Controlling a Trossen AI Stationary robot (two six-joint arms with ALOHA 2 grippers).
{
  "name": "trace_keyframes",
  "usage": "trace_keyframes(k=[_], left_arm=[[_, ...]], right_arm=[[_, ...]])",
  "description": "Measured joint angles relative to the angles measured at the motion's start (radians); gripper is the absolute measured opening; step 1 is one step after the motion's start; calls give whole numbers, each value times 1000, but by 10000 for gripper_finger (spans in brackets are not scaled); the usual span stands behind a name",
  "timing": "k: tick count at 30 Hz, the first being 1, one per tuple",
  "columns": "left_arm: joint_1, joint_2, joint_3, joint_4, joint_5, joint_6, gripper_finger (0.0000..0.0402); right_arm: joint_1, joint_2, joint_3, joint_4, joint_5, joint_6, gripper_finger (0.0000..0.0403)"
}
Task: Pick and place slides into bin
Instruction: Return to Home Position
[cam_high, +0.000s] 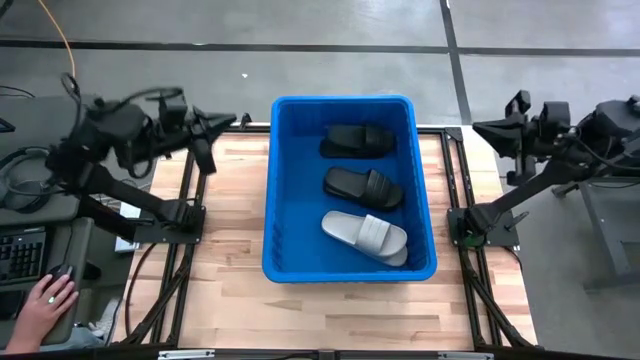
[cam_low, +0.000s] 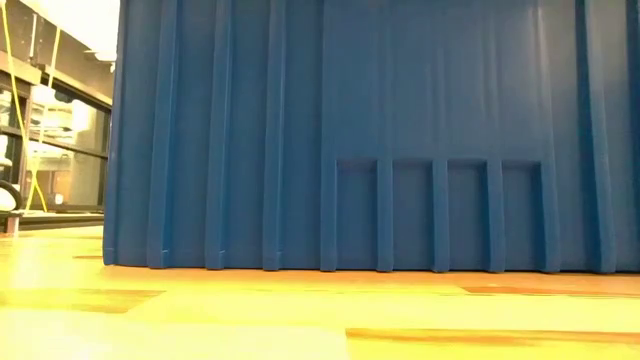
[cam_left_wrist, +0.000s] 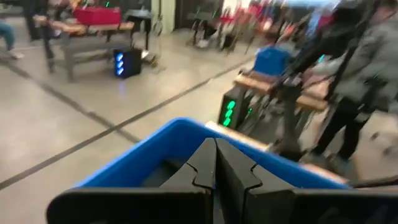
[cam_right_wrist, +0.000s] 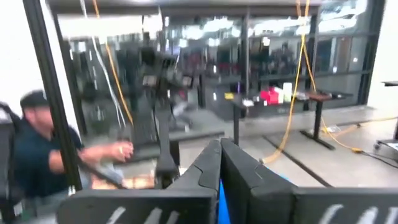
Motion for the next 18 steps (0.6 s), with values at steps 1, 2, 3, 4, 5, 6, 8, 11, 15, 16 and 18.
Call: trace_keyframes(k=[1,2,3,4,5,6,8,11,15,16,18], left_arm=[[-8,-42,-90,84,0,6,1],[-15,-85,-174,164,0,12,1],[-19,-130,-260,239,6,18,0],[-23,-172,-338,316,19,30,0],[-23,-214,-412,392,33,41,0],[-22,-258,-485,459,48,47,0],[-21,-337,-624,581,69,53,0],[-21,-439,-816,747,83,56,0],[-21,-528,-1030,948,92,55,0],[-21,-545,-1077,998,102,55,0],[-21,-573,-1154,1073,115,59,0]], right_arm=[[0,-45,-63,55,3,1,0],[0,-85,-117,104,9,6,0],[0,-123,-168,151,12,12,0],[0,-160,-216,188,12,19,0],[0,-195,-259,214,11,32,0],[0,-229,-299,241,11,42,0],[0,-289,-368,280,16,71,0],[0,-351,-461,304,26,106,0],[0,-412,-568,355,27,113,0],[0,-427,-598,380,25,107,0],[0,-462,-665,436,14,93,0]])
